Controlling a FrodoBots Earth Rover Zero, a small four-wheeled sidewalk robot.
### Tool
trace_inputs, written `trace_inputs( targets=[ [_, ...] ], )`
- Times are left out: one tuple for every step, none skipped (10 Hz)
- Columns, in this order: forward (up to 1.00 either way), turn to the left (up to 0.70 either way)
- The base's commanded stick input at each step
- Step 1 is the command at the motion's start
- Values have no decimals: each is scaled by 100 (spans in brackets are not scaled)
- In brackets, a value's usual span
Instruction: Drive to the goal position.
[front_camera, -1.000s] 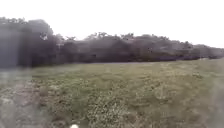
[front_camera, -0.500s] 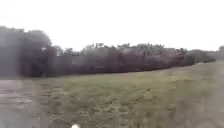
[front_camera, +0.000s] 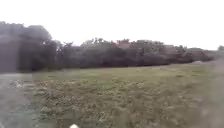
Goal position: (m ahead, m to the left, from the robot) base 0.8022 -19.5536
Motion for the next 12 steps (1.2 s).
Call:
trace_inputs(
  targets=[
    [-100,0],
    [-100,0],
    [-100,0],
    [-100,0],
    [-100,0],
    [-100,0],
    [-100,2],
    [-100,3],
    [-100,5],
    [-100,12],
    [-100,14],
    [-100,18]
  ],
)
